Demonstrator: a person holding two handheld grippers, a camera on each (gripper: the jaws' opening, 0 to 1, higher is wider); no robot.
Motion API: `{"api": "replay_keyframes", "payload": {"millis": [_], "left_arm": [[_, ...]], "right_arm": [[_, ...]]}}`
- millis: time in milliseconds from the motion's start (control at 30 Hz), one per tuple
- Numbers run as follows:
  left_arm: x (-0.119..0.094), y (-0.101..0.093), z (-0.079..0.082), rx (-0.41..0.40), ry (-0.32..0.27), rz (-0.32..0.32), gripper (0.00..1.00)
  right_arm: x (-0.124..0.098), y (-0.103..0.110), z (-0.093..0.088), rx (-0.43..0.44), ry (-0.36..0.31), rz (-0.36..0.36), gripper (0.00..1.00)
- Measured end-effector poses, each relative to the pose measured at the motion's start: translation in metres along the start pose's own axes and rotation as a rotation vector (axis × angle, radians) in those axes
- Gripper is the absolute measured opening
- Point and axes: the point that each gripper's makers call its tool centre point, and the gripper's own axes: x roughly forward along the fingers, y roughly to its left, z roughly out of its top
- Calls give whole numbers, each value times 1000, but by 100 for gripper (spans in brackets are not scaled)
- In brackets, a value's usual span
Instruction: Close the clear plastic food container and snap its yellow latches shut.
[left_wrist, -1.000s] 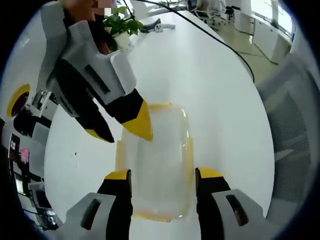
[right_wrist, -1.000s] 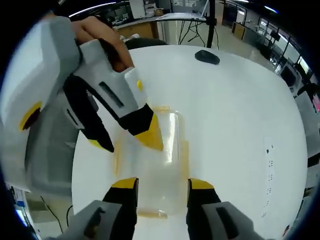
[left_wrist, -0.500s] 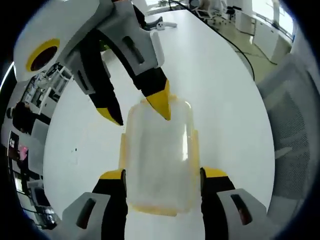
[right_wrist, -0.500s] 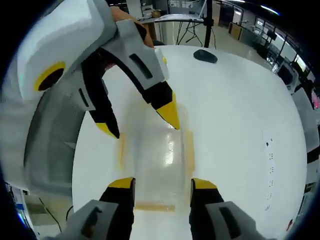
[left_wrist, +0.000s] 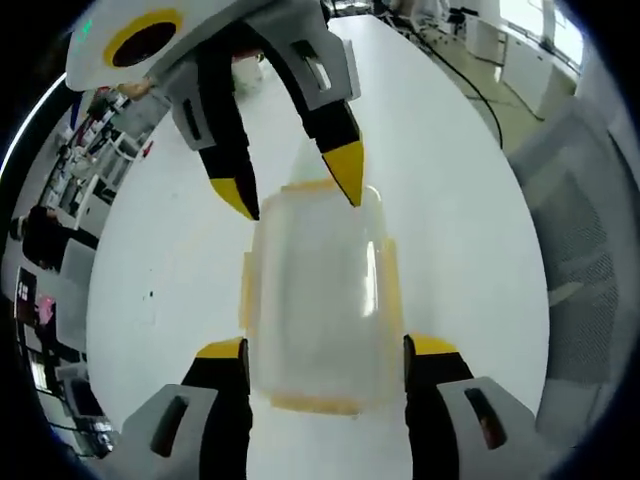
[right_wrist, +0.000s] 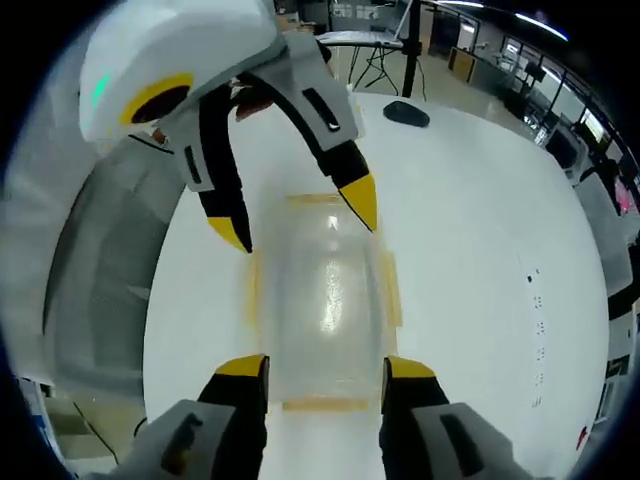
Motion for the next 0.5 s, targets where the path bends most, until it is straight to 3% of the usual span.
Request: {"api": "replay_keyframes", "payload": {"millis": [500], "left_arm": [[3,1,-14,22,40,6,66]], "right_arm": [[10,9,-2,-44,3,-56,53]]}}
